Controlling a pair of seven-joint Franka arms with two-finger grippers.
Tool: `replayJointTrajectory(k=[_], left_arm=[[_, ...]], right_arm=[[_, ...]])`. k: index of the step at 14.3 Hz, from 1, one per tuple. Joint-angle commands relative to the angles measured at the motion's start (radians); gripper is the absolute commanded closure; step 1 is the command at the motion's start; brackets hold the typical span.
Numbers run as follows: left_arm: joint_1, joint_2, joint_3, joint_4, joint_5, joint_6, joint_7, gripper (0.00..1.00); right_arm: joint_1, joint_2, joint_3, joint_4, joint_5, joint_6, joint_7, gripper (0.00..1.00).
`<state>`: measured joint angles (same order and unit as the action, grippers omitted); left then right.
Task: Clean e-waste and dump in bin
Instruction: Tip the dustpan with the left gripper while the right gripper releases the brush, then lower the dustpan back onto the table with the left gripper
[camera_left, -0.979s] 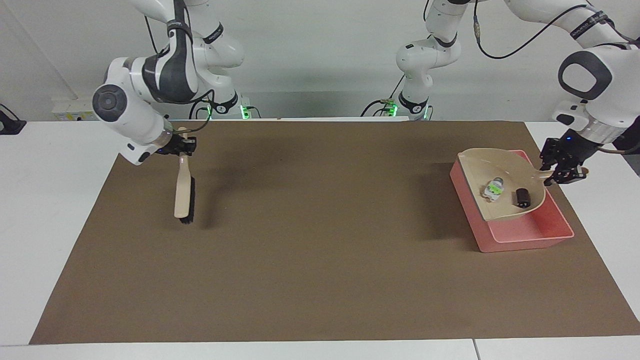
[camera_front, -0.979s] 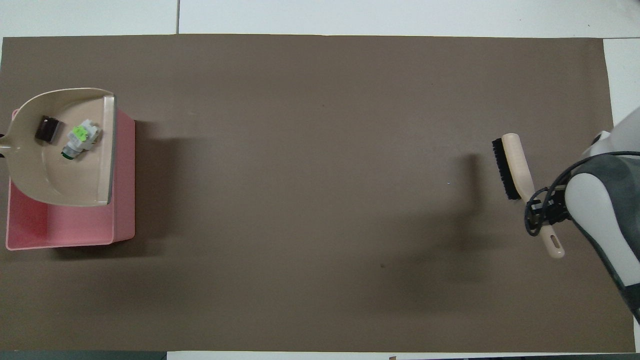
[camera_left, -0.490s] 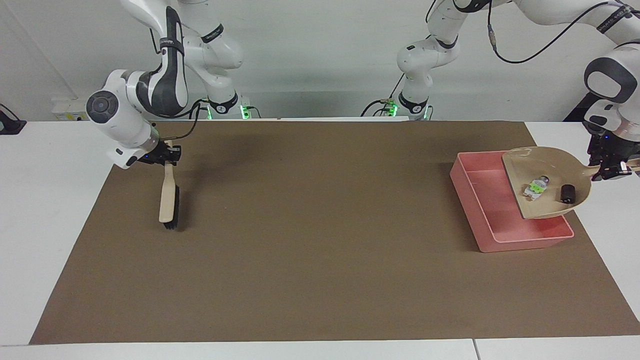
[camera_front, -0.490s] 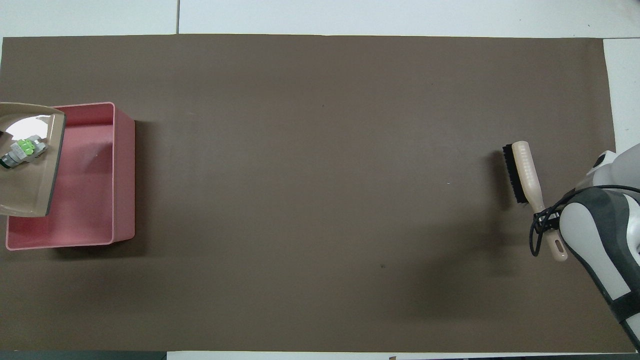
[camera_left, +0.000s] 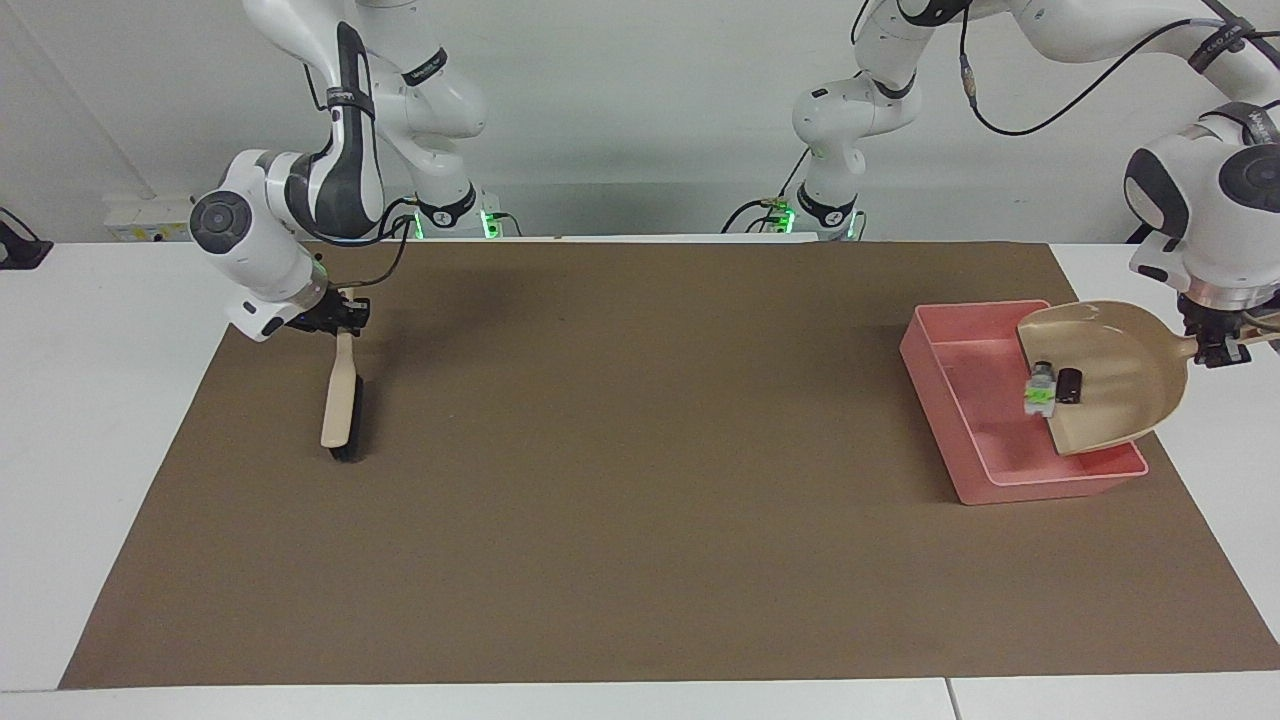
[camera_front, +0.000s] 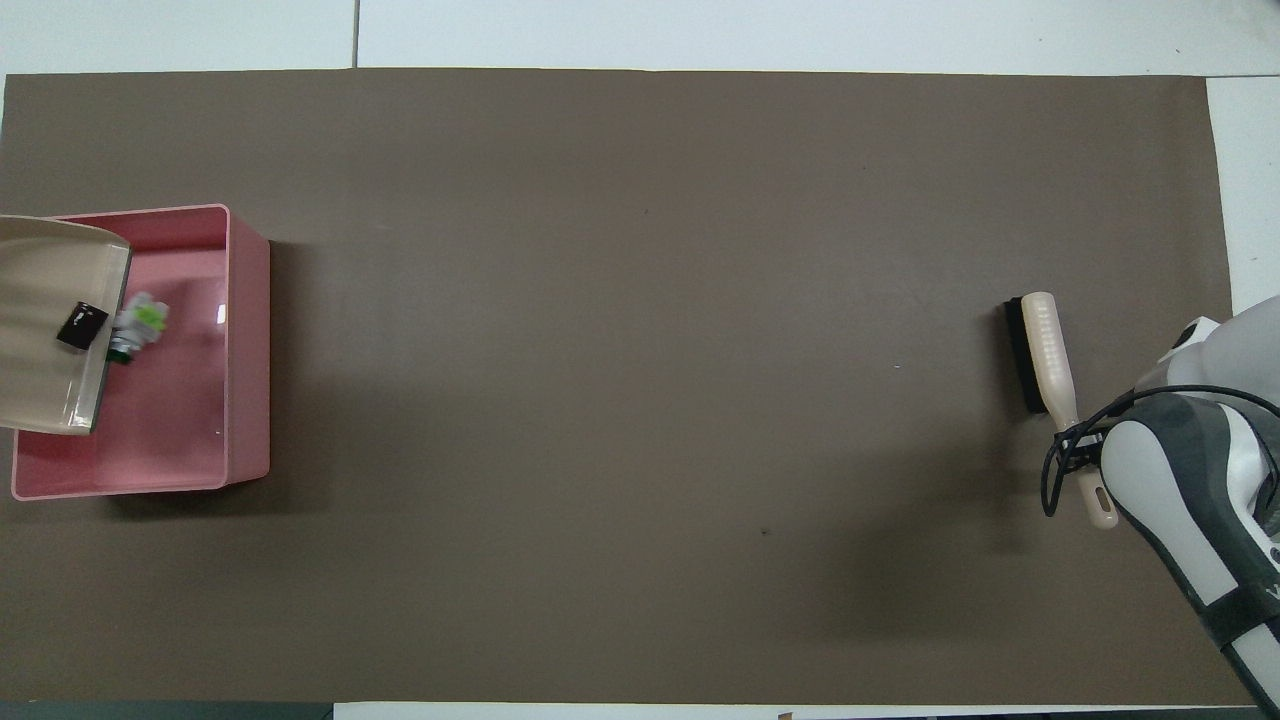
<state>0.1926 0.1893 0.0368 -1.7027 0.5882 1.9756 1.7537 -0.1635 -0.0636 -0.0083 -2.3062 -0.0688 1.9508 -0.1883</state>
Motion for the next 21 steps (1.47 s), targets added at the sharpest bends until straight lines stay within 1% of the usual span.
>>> replayJointTrajectory(k=[1,4,5,6,7,8,9,10,12,14,15,16,18,20,21], left_arm=[[-0.019,-0.059,0.009,-0.061,0.033,0.022,-0.036,1.00],[-0.019,-0.085,0.008,-0.057,0.036,0.006,-0.033,1.00],[-0.019,-0.115,0.005,-0.055,0.035,0.005,-0.026,1.00],[-0.019,-0.140,-0.001,-0.055,0.025,-0.015,-0.020,1.00],[-0.025,-0.157,-0.015,-0.054,0.009,-0.061,-0.020,1.00],[-0.051,-0.168,-0.032,-0.052,-0.048,-0.102,-0.023,1.00],[-0.071,-0.177,-0.035,-0.046,-0.129,-0.125,-0.023,1.00],[-0.109,-0.189,-0.038,-0.070,-0.196,-0.138,-0.028,1.00],[-0.195,-0.214,-0.038,-0.122,-0.231,-0.138,-0.071,1.00],[-0.306,-0.211,-0.035,-0.170,-0.283,-0.132,-0.233,1.00],[-0.344,-0.202,-0.038,-0.184,-0.289,-0.126,-0.293,1.00],[-0.382,-0.189,-0.038,-0.202,-0.326,-0.120,-0.342,1.00],[-0.435,-0.145,-0.038,-0.230,-0.361,-0.069,-0.404,1.00],[-0.482,-0.111,-0.038,-0.254,-0.363,-0.041,-0.445,1.00],[-0.490,-0.106,-0.038,-0.274,-0.376,-0.009,-0.453,1.00]], right_arm=[[0.004,-0.031,0.007,-0.027,-0.025,0.004,0.062,1.00],[0.002,-0.035,0.007,-0.035,-0.025,0.005,0.064,1.00],[0.002,-0.038,0.007,-0.047,-0.025,0.011,0.064,0.99],[0.002,-0.039,0.007,-0.054,-0.025,0.017,0.064,0.97],[0.002,-0.041,0.007,-0.056,-0.026,0.017,0.066,0.93],[0.002,-0.041,0.007,-0.056,-0.026,0.017,0.066,0.88],[0.002,-0.041,0.007,-0.056,-0.026,0.016,0.066,0.80],[0.001,-0.041,0.007,-0.056,-0.026,0.016,0.066,0.79],[0.001,-0.041,0.007,-0.056,-0.026,0.014,0.064,0.74],[-0.002,-0.041,0.007,-0.056,-0.026,0.014,0.062,0.65],[-0.004,-0.041,0.007,-0.056,-0.026,0.016,0.061,0.64],[-0.004,-0.041,0.007,-0.056,-0.026,0.016,0.059,0.63],[-0.005,-0.041,0.007,-0.056,-0.026,0.017,0.058,0.59],[-0.008,-0.039,0.007,-0.053,-0.026,0.017,0.056,0.46],[-0.007,-0.038,0.007,-0.047,-0.026,0.016,0.055,0.44]])
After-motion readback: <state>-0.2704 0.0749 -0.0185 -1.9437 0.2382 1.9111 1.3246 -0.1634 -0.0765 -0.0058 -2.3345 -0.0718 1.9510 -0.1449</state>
